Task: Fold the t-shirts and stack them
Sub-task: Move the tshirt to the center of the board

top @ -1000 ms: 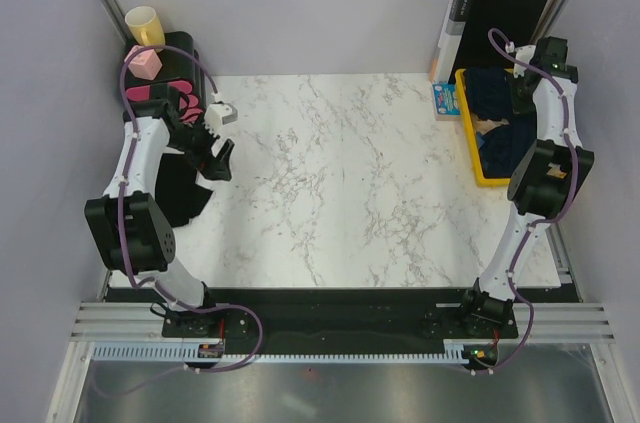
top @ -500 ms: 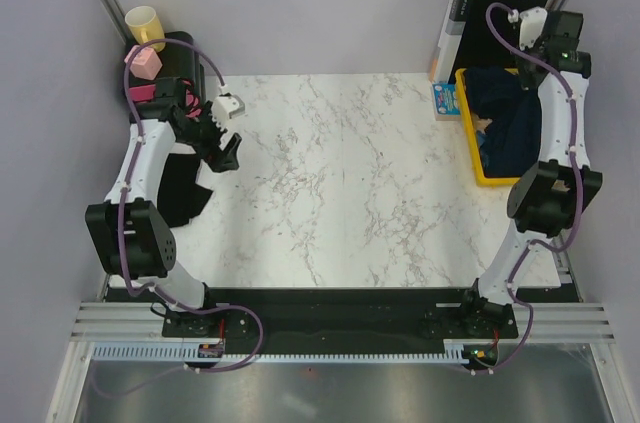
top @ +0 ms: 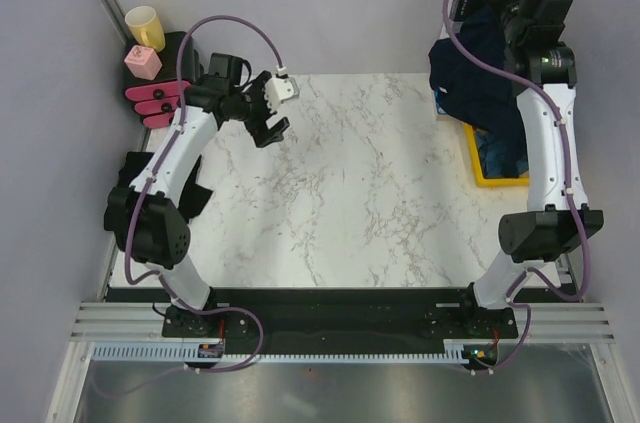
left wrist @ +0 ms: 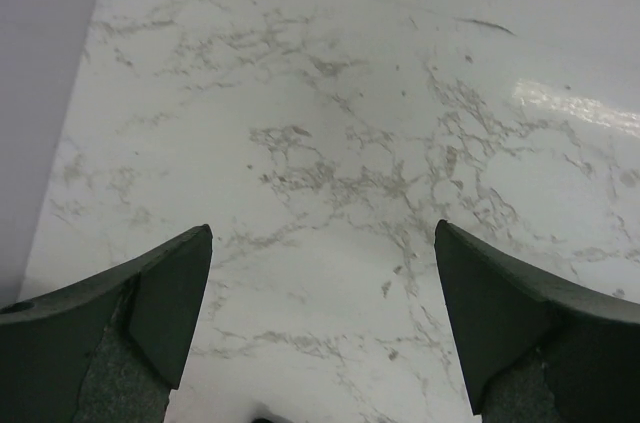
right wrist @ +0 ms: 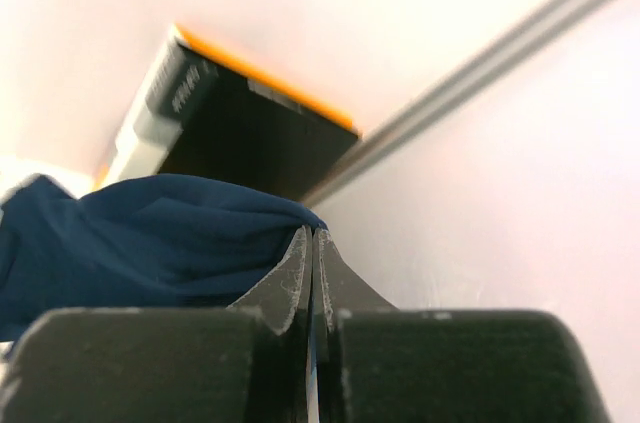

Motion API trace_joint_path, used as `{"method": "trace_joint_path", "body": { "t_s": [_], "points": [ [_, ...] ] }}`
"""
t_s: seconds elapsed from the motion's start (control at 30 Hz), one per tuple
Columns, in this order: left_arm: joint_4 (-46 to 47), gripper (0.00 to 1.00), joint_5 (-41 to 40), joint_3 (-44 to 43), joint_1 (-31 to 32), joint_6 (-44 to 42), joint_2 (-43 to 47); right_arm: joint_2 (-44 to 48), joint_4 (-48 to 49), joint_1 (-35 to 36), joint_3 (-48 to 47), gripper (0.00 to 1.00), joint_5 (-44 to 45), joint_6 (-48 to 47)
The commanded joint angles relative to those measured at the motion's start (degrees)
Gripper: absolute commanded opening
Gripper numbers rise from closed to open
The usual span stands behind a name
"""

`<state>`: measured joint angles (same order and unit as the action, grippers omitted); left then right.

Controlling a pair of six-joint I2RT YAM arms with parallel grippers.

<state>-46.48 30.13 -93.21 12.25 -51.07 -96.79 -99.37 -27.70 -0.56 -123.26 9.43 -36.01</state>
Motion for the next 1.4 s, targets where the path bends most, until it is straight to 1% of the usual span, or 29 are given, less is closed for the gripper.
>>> {"method": "trace_joint_path", "body": {
  "t_s": [0.0,0.07,0.1,0.17,0.2,0.27,0.33,0.4,0.47,0.53,0.57,0.6,0.67,0.7,0.73,0.8,0.83,0.87,0.9,0.97,1.0,1.03,1.17,1.27,1.3,1.37],
  "points": [
    [7.28,1.0,-1.3,-8.2,2.42,2.02,-6.19,2.52,13.18,5.72,-3.65,0.0,1.91,-6.43],
    [8.68,1.0,-2.71,-11.55,3.74,3.43,-8.49,2.78,15.39,7.67,-4.0,0.0,0.5,-8.1],
    [9.12,1.0,-3.14,-12.43,4.18,4.3,-10.41,3.39,18.79,9.5,-3.66,0.0,-0.11,-9.68],
    [10.44,1.0,-3.59,-14.45,5.5,4.92,-12.09,3.92,21.54,11.79,-3.48,0.0,-3.88,-10.66],
    [10.88,1.0,-4.02,-14.98,5.94,5.01,-13.58,3.84,24.25,12.94,-3.74,0.0,-3.98,-11.7],
    [12.45,0.99,-4.64,-15.95,7.26,5.28,-14.91,2.87,25.59,16.01,-6.72,0.0,-4.07,-12.94],
    [13.6,1.0,-6.04,-16.48,8.31,5.72,-16.49,1.47,26.29,17.51,-9.78,0.0,-4.59,-13.56],
    [15.79,1.0,-7.27,-16.57,8.84,6.24,-17.2,0.94,27.0,19.45,-10.42,0.0,-5.38,-14.78],
    [18.25,1.0,-9.2,-16.57,9.37,7.47,-18.08,1.46,27.26,20.42,-8.76,0.0,-8.53,-16.02],
    [22.64,1.0,-13.24,-16.13,9.28,9.93,-18.34,3.13,27.35,20.77,-5.26,0.0,-10.74,-14.8],
    [24.05,1.0,-15.08,-15.95,9.37,10.72,-18.78,4.18,29.09,21.03,-4.1,0.0,-12.84,-14.36],
    [25.63,1.0,-19.1,-15.78,9.37,11.95,-18.96,4.53,28.94,21.38,-3.05,0.0,-13.55,-13.74],
    [30.99,0.99,-23.87,-14.81,9.37,12.92,-19.48,5.76,27.89,21.91,0.03,0.0,-15.92,-13.38],
    [32.92,0.99,-28.41,-13.59,9.28,13.71,-19.31,6.38,27.79,22.0,1.52,0.0,-18.2,-13.91],
    [36.16,1.0,-29.94,-12.97,9.02,13.8,-19.22,7.17,27.88,22.09,5.71,0.0,-18.92,-14.43],
    [37.68,1.0,-29.95,-10.69,8.49,14.42,-17.65,9.37,27.79,22.26,10.04,0.0,-19.71,-16.63],
    [38.91,1.0,-29.34,-9.55,8.06,14.42,-16.86,9.98,27.88,22.18,13.63,0.0,-19.8,-17.25],
    [39.27,1.0,-28.03,-8.4,7.88,14.42,-15.98,10.68,27.79,22.18,14.88,0.0,-19.72,-17.95],
    [39.53,1.0,-24.37,-5.7,7.7,13.98,-13.97,10.86,27.79,22.18,15.76,0.0,-19.63,-18.13],
    [39.8,1.0,-20.39,-3.04,7.61,13.02,-12.2,10.87,27.79,22.27,17.0,0.0,-19.45,-18.39],
    [39.45,1.0,-16.11,-1.12,7.7,12.14,-11.15,10.61,27.79,22.18,17.09,0.0,-19.54,-18.83],
    [38.84,1.0,-14.07,-0.58,7.7,11.96,-10.88,10.34,27.79,22.18,16.83,0.0,-19.36,-19.01],
    [31.82,0.99,-2.83,-2.41,7.7,13.18,-11.75,8.85,27.79,22.18,16.03,0.0,-18.75,-20.33],
    [28.12,1.0,3.16,-4.61,7.7,12.58,-12.89,8.67,27.79,22.27,16.56,0.0,-19.27,-21.38],
    [26.02,1.0,7.01,-5.66,7.79,12.57,-13.33,8.58,27.88,22.27,16.56,0.0,-19.19,-21.56],
    [24.6,0.99,10.11,-7.07,7.96,12.83,-15.09,8.23,27.79,22.44,16.3,0.0,-19.01,-21.91]
  ]
}}
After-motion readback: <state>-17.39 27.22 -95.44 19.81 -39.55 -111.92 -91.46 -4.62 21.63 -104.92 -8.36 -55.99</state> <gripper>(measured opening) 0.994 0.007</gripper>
